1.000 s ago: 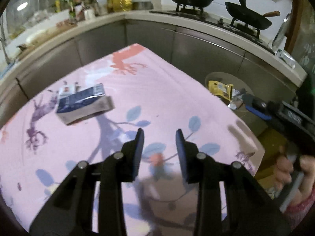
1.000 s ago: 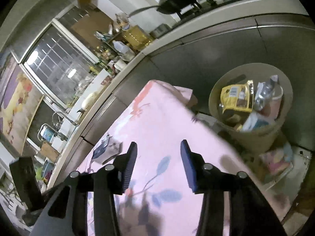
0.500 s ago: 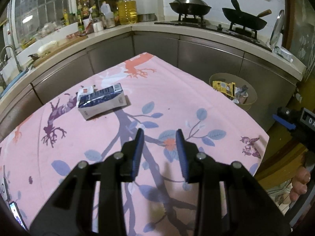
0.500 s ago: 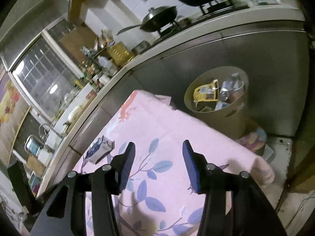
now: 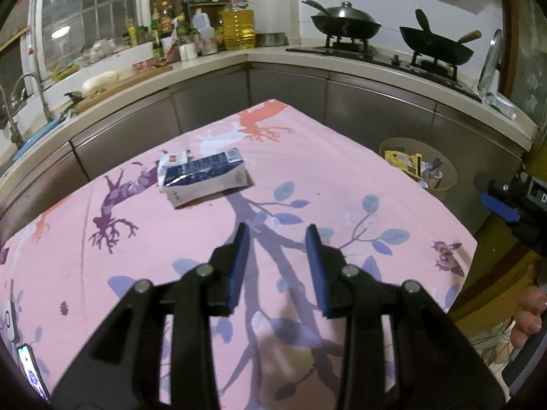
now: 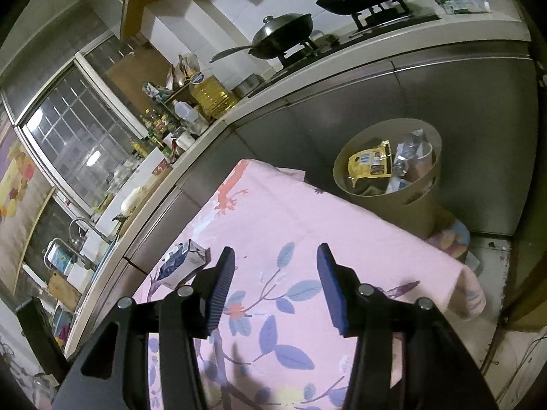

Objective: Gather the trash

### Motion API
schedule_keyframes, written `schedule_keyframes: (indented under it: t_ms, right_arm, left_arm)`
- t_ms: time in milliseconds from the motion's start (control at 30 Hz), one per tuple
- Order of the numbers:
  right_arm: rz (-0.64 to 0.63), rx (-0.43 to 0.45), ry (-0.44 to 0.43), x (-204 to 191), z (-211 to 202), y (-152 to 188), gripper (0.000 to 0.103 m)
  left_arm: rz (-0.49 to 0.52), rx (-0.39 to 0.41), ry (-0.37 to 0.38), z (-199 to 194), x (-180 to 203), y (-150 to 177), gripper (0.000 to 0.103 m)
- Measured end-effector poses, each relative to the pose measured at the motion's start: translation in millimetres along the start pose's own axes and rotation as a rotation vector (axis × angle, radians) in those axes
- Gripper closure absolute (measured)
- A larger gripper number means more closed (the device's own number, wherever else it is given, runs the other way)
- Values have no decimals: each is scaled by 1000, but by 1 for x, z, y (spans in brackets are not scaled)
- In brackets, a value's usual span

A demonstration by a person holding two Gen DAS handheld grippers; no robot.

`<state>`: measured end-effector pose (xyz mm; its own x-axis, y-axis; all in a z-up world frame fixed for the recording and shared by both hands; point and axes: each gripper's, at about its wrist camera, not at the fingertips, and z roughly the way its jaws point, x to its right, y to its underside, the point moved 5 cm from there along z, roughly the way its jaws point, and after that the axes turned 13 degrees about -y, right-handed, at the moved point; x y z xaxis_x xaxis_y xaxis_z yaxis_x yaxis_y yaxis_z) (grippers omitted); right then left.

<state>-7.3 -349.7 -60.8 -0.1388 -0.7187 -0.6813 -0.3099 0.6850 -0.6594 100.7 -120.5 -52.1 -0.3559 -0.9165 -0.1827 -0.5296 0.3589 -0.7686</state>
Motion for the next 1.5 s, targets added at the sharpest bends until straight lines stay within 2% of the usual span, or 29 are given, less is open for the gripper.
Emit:
schedule_keyframes:
  t_ms: [33, 67, 300, 400, 933, 1500]
  right_arm:
    - [-4, -2, -1, -2, 1, 1, 55]
    - [-10, -7, -1, -5, 3, 2, 55]
    - [-38, -35, -20, -22, 20, 10, 54]
    - [-51, -64, -27, -28, 32, 19, 50]
    - [-147, -218, -75, -79, 89, 56, 49]
    - [-175, -300, -89, -97, 130, 71, 49]
  left_arm:
    - [-6, 2, -3, 0, -3, 1, 61]
    - [-13, 8, -11, 0, -7, 1, 60]
    - [-46, -6, -39, 7, -31, 8, 60]
    - [-66, -11, -59, 9, -44, 12, 60]
    - [-212, -61, -133, 30, -120, 38, 60]
    - [-318, -122, -203, 53, -176, 54, 60]
